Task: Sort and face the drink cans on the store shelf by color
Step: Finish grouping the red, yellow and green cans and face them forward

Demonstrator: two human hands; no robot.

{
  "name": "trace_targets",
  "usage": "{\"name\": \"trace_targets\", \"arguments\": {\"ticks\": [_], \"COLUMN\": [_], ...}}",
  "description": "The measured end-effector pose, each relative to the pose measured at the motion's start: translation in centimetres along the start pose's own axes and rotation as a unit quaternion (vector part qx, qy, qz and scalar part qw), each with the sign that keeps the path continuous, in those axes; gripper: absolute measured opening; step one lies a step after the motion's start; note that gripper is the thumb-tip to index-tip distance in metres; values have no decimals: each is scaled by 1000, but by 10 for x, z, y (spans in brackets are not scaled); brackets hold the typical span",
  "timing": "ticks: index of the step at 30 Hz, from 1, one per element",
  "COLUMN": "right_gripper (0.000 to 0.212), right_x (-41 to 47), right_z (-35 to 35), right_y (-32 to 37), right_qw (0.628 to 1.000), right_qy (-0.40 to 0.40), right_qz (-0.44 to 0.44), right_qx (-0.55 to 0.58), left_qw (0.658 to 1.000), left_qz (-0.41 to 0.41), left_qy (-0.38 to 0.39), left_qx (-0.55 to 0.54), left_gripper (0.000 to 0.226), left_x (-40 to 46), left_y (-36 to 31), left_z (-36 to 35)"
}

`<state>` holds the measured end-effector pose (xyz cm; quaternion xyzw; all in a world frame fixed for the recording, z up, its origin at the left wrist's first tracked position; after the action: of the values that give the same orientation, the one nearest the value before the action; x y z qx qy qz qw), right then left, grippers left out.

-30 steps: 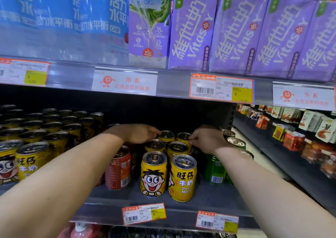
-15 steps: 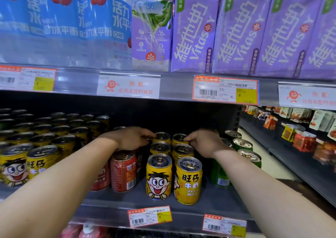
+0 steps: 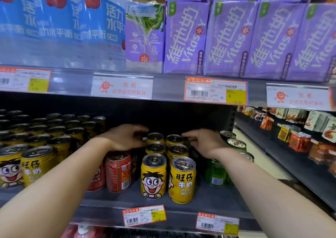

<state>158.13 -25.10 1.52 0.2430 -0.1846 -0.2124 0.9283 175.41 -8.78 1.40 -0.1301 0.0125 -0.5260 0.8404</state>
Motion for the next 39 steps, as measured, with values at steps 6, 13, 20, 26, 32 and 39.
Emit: {"name": "trace_targets", "arguments": {"ticks": [6, 13, 20, 26, 32, 39], "right_gripper": [30, 78, 68, 57, 70, 74], "right_x": [-54, -106, -102, -122, -137, -135], "right_z": [77, 77, 57, 59, 54, 52], "right_y": [-32, -95, -117, -111, -105, -100], "right_qw": [997, 993, 991, 994, 985, 982], "right_qy": [-63, -55, -60, -57, -75, -47], "right_qz": [-42, -100, -86, -52, -43, -53], "right_qx": [-15, -22, 84, 83, 149, 176], "left_qw": [990, 982, 984, 983, 985, 984], "left_qz": [-102, -142, -44, -81, -103, -127], "left_qy": [-74, -58, 16, 15, 10, 23], "left_qx": [-61, 108, 171, 164, 136, 126], "left_gripper": [56, 75, 72, 72, 80, 78], "left_x": [-27, -6, 28, 2, -12, -11], "left_y": [-98, -201, -214, -211, -203, -201], "left_z": [9, -46, -65, -60, -58, -59]}}
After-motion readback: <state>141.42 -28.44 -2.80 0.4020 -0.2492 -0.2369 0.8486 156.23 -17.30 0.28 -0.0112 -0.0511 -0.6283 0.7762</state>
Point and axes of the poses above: each hand's wrist, its own x-axis towards the middle knuckle, its own z-axis out of the back of the hand, y = z × x, the point moved 7 cm from there along x, towards the middle knuckle, and after that the axes turned 13 degrees about x, right-handed, at the moved point
